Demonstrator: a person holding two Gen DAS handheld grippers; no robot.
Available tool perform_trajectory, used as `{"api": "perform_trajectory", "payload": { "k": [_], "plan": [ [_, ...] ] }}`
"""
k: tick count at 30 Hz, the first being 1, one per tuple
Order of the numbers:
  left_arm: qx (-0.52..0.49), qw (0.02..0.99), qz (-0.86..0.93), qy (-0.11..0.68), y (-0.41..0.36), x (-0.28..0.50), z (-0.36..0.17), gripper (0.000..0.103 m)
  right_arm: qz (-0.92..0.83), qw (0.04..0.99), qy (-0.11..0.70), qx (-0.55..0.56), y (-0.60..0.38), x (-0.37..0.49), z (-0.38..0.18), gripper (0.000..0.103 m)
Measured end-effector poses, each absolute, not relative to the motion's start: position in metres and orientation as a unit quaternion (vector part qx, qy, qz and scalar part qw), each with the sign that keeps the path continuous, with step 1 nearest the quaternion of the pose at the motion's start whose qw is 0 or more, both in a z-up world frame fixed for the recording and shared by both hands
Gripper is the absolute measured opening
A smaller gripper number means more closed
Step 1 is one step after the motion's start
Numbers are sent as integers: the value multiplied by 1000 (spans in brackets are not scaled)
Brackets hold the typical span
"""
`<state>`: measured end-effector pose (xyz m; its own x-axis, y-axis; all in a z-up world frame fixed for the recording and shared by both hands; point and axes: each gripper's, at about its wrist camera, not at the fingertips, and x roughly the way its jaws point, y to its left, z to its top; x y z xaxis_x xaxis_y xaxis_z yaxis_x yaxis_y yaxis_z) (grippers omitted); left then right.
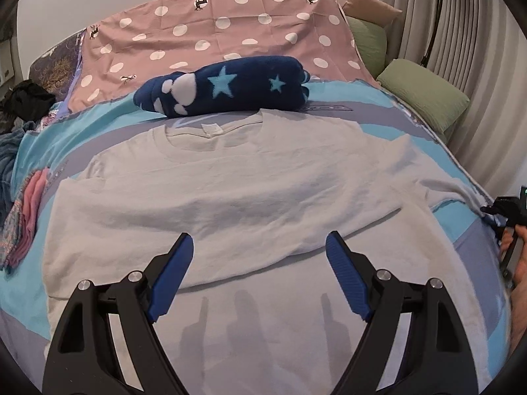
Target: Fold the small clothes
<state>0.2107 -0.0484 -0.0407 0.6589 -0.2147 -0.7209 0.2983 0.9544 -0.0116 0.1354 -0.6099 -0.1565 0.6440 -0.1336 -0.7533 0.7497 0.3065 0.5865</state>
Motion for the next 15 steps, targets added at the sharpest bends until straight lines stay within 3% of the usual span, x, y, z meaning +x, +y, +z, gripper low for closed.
{"api": "perform_trajectory", "payload": {
  "k": [5,11,15],
  "plan": [
    [43,908,-125,398,-29,223,-49,83,-241,792,288,482,-587,148,-117,6],
    [3,913,-121,390,-5,228,-47,83,-42,896,271,350,-441,199,-24,6],
    [-17,913,-123,388,12,223,-47,83,111,912,290,267,-325,225,0,6]
  ]
}}
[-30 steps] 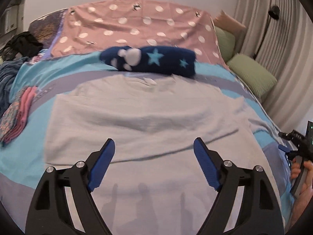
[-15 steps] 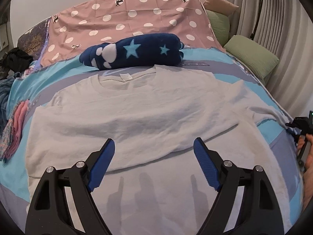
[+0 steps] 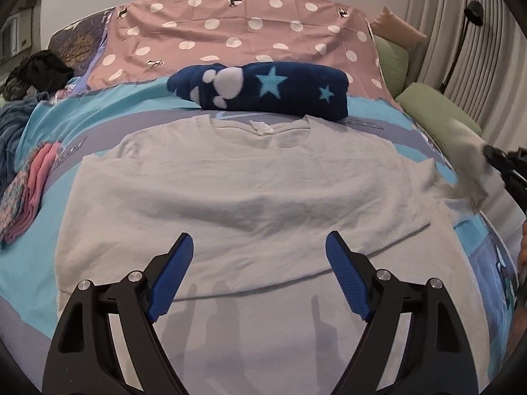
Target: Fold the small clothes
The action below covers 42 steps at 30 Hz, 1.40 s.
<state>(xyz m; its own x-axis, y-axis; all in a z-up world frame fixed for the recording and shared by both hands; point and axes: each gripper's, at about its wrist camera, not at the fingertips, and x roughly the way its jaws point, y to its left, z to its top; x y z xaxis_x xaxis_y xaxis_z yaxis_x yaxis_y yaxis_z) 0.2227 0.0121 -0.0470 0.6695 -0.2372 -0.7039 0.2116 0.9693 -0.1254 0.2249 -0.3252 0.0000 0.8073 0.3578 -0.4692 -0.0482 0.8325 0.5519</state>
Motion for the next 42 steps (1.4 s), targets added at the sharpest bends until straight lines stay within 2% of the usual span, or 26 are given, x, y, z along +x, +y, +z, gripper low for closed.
{"api": "perform_trajectory", "payload": {
  "k": [3,4,5,10,13,15,19,24,25,26,27,29,31,33,35,37,38,40,42],
  "plan": [
    [-30,912,-130,388,25,219,-49,83,208,898,336,194,-248,231,-13,14],
    [-33,911,-132,388,27,218,-50,83,218,894,349,178,-235,231,-18,25],
    [-39,910,-137,389,31,216,-51,83,228,889,366,157,-221,230,-26,33],
    [-67,902,-173,391,37,216,-53,81,205,895,388,84,-217,203,-43,33],
    [-84,887,-210,402,29,221,-54,63,180,899,393,75,-236,198,-46,34],
    [-86,877,-226,415,20,225,-56,58,161,901,395,75,-241,203,-45,37],
    [-100,861,-238,438,4,247,-61,58,142,905,395,68,-246,205,-48,38],
    [-175,820,-243,487,-2,283,-79,58,122,912,386,67,-261,200,-47,47],
    [-188,814,-246,491,-3,288,-81,41,115,913,385,68,-266,199,-47,47],
    [-198,804,-256,500,-8,296,-83,5,107,915,383,69,-271,197,-47,47],
    [-204,798,-257,505,-10,299,-82,3,101,916,382,70,-274,195,-46,47],
    [-223,814,-258,470,-7,295,-59,3,85,920,375,75,-287,190,-42,48],
    [-236,837,-294,396,3,273,-9,4,74,924,368,73,-297,185,-39,51],
    [-216,862,-298,349,14,251,25,4,59,927,364,65,-303,184,-38,53],
    [-179,890,-277,316,27,228,43,4,48,927,366,60,-309,184,-40,54],
    [-132,908,-249,309,39,212,38,7,48,924,375,64,-311,186,-45,54],
    [-115,911,-235,320,41,209,29,28,49,920,382,66,-311,187,-49,54],
    [-93,909,-202,352,47,207,5,56,49,916,393,64,-309,189,-54,54],
    [-77,903,-170,386,57,206,-22,56,49,914,399,62,-307,189,-58,54]
  ]
}}
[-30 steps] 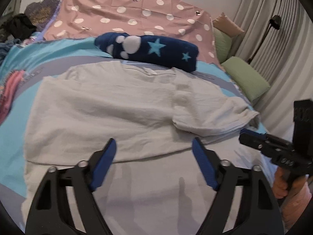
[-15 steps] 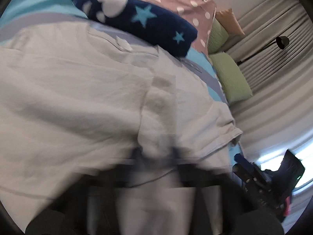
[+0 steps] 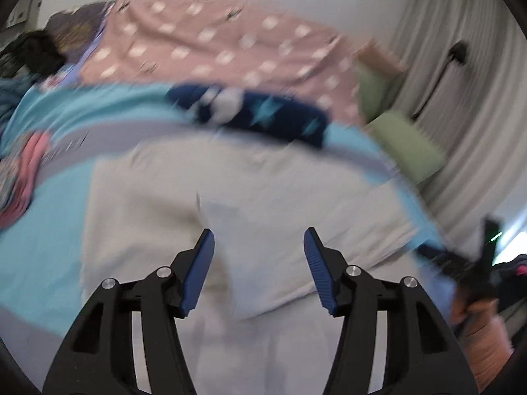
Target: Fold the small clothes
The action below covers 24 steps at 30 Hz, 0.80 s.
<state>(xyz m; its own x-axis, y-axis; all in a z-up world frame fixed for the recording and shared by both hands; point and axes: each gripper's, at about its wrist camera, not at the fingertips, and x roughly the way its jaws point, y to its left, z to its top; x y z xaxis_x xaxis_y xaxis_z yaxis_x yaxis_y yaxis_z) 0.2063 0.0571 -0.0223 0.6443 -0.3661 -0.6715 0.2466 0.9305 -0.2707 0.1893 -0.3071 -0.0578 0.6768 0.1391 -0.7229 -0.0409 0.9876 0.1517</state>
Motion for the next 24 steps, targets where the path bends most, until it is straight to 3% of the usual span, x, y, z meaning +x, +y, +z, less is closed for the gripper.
{"api": "perform_trajectory", "payload": {
  "k": [12,15,16,17,24],
  "plan": [
    [-126,872,-137,452,87,268,-66,54,32,910,410,55,-304,197,-61,62],
    [-95,872,-132,461,71,273,-73,40,28,909,414,49,-304,201,-64,62],
    [-82,874,-131,461,66,275,-73,18,28,908,415,49,-304,202,-64,62],
    [-86,873,-129,462,66,277,-72,6,27,908,415,48,-304,204,-64,62],
    [-128,909,-162,361,72,257,16,6,7,905,424,32,-302,222,-68,63]
  ]
}}
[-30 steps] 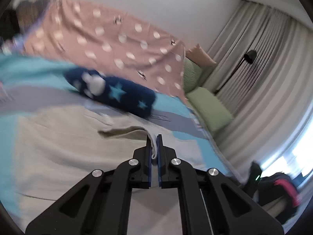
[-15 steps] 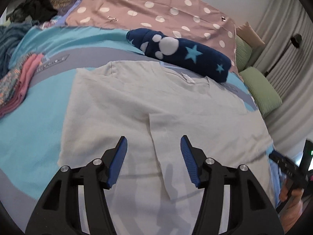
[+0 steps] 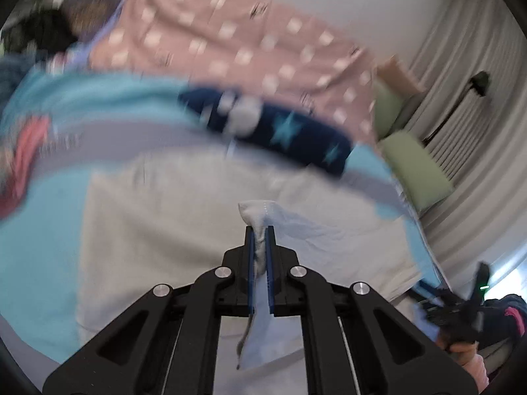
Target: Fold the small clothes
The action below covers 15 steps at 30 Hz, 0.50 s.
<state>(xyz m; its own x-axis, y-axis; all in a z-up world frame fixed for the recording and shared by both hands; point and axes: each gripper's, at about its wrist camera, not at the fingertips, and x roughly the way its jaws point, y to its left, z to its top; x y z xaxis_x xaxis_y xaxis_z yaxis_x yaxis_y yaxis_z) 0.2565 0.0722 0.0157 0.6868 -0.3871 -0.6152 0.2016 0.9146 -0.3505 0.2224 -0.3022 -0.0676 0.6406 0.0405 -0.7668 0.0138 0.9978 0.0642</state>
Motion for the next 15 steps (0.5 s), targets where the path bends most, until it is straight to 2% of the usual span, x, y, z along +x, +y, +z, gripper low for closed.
{"api": "perform_trajectory", "payload": {
  "k": [2,5,15],
  "plan": [
    [-92,931,-149,319,74,248,47,6,4,905,425,30,-301,227,-69,63],
    [-70,939,-131,310,82,249,62,6,-7,903,428,19,-297,234,-73,63],
    [-90,928,-25,361,140,261,10,6,-8,911,411,-34,-282,220,-71,63]
  ]
}}
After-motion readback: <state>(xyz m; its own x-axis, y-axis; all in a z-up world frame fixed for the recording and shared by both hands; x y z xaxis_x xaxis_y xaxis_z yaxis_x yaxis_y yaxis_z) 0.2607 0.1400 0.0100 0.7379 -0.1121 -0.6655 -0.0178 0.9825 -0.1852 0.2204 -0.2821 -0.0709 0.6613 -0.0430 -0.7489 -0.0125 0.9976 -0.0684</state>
